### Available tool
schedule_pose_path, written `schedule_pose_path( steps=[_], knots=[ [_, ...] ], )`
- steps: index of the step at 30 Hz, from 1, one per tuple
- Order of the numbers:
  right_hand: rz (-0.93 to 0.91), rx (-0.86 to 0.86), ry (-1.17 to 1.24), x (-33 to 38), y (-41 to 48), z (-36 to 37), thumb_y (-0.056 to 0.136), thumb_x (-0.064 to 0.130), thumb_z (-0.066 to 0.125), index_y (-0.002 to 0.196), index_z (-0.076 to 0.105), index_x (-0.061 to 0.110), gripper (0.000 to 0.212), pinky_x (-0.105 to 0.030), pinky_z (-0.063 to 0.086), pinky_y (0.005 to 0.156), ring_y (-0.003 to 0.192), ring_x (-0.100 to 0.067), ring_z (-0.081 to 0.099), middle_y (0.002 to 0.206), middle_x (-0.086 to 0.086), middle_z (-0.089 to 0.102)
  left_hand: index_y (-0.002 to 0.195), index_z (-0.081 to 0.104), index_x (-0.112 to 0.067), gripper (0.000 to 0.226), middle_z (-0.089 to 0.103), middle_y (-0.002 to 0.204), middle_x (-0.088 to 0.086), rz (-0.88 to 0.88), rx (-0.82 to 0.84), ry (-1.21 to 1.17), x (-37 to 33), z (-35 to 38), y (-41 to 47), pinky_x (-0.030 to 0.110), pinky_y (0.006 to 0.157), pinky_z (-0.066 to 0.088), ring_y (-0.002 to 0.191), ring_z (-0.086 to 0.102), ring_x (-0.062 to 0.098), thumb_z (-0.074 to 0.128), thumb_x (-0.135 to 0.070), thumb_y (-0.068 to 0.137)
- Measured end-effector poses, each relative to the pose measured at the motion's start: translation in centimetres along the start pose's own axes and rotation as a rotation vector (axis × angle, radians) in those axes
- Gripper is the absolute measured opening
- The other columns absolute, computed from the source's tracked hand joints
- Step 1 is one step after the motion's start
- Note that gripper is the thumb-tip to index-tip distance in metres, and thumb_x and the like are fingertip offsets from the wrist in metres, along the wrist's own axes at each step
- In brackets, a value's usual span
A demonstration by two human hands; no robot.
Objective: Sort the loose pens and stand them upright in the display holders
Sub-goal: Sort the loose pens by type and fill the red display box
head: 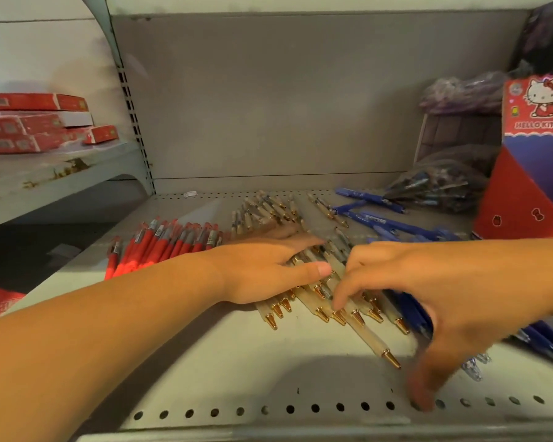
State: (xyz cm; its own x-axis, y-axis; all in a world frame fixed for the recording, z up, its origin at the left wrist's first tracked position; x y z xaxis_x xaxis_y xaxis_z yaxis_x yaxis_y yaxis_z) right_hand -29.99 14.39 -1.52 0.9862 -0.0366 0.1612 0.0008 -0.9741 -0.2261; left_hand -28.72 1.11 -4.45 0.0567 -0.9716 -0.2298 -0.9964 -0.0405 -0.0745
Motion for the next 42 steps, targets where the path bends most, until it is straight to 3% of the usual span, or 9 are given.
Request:
schedule_pose_path(
  steps=[8, 13, 16, 19, 23, 26, 30, 34, 42],
  knots=[
    [-0.074, -0.233, -0.09, 0.5, -0.1, -0.8, 0.079, 0.072, 0.061, 0.131, 0.049, 0.05, 0.057, -0.016, 0.044, 0.083, 0.107, 0.006, 0.046, 0.113, 0.031, 0.042, 0.15, 0.006, -0.055, 0.076, -0.003, 0.165, -0.012, -0.014, 0.006, -0.014, -0.3, 0.4, 0.1, 0.053, 0.122, 0.002, 0.151, -0.013, 0.014, 0.009, -0.084, 0.079],
    [-0.026, -0.385, -0.154, 1.1, 1.7, -1.2, 0.085, 0.06, 0.062, 0.11, 0.053, 0.042, 0.033, -0.017, 0.043, 0.068, 0.087, 0.003, 0.048, 0.094, 0.018, 0.053, 0.151, 0.012, -0.054, 0.066, -0.003, 0.165, -0.013, 0.007, 0.011, -0.002, -0.7, 0.2, 0.1, 0.049, 0.122, -0.003, 0.149, -0.018, 0.011, 0.008, -0.075, 0.088],
    [0.025, -0.401, 0.156, 0.1, 1.5, -2.2, 0.077, 0.054, 0.074, 0.094, 0.054, 0.037, 0.03, -0.024, 0.051, 0.07, 0.077, -0.003, 0.058, 0.086, 0.013, 0.059, 0.149, 0.02, -0.053, 0.061, 0.007, 0.166, -0.01, 0.063, -0.007, -0.02, -1.5, -0.3, -0.1, 0.048, 0.123, 0.002, 0.151, -0.007, 0.011, 0.013, -0.072, 0.092],
    [0.088, -0.529, 0.242, -2.5, -0.3, -5.3, 0.085, 0.049, 0.061, 0.092, 0.062, 0.036, 0.015, -0.026, 0.054, 0.07, 0.076, -0.007, 0.064, 0.086, 0.012, 0.066, 0.151, 0.019, -0.05, 0.066, 0.018, 0.163, -0.016, 0.153, -0.045, -0.06, -2.6, -0.8, -0.3, 0.044, 0.122, 0.017, 0.15, 0.012, 0.007, 0.025, -0.075, 0.091],
    [0.199, -0.295, 0.164, -5.8, -0.7, -5.0, 0.088, 0.031, 0.066, 0.097, 0.067, 0.037, 0.01, -0.014, 0.048, 0.077, 0.089, 0.003, 0.062, 0.093, 0.022, 0.067, 0.146, 0.024, -0.053, 0.083, 0.039, 0.146, -0.026, 0.176, 0.031, -0.061, -3.5, 0.1, -0.4, 0.027, 0.106, 0.037, 0.128, 0.04, -0.002, 0.042, -0.087, 0.073],
    [0.196, -0.154, 0.102, -6.1, -0.4, -2.9, 0.085, 0.031, 0.074, 0.101, 0.069, 0.035, 0.018, -0.016, 0.046, 0.083, 0.095, 0.002, 0.059, 0.098, 0.019, 0.066, 0.138, 0.032, -0.051, 0.079, 0.05, 0.126, -0.026, 0.199, 0.03, -0.012, -4.1, 0.2, -0.2, 0.029, 0.095, 0.046, 0.111, 0.049, -0.002, 0.052, -0.086, 0.07],
    [0.166, -0.156, 0.035, -5.5, 0.3, -2.1, 0.08, 0.042, 0.076, 0.104, 0.067, 0.037, 0.025, -0.025, 0.047, 0.087, 0.097, 0.0, 0.055, 0.1, 0.02, 0.062, 0.125, 0.036, -0.047, 0.068, 0.056, 0.106, -0.02, 0.208, 0.018, 0.038, -4.7, 0.1, -0.3, 0.032, 0.082, 0.05, 0.093, 0.055, 0.002, 0.059, -0.082, 0.071],
    [0.172, -0.14, 0.035, -5.6, 0.5, -1.9, 0.08, 0.046, 0.075, 0.108, 0.064, 0.04, 0.03, -0.029, 0.047, 0.092, 0.099, 0.002, 0.053, 0.102, 0.021, 0.06, 0.117, 0.039, -0.043, 0.058, 0.052, 0.101, -0.015, 0.224, 0.02, 0.069, -4.9, -0.2, -0.4, 0.039, 0.08, 0.049, 0.09, 0.053, 0.009, 0.057, -0.079, 0.075],
    [0.24, -0.096, -0.002, -6.3, 0.5, -1.3, 0.083, 0.053, 0.068, 0.121, 0.052, 0.048, 0.042, -0.031, 0.047, 0.093, 0.102, -0.003, 0.053, 0.106, 0.022, 0.052, 0.116, 0.04, -0.041, 0.063, 0.051, 0.102, -0.018, 0.2, 0.029, 0.024, -4.5, -0.7, -0.9, 0.028, 0.076, 0.046, 0.089, 0.05, 0.003, 0.059, -0.081, 0.071]
  ],
)
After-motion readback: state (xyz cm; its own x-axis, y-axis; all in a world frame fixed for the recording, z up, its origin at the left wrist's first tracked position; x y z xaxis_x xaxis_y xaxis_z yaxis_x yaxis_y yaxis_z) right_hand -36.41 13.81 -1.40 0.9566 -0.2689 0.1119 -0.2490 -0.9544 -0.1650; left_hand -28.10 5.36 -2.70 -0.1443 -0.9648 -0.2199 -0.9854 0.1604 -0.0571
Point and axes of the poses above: each hand's wrist, its own y-axis towards the middle knuckle, its own z-axis out of the palm, x = y × z, the point moved 9 cm from there along y, towards the middle knuckle
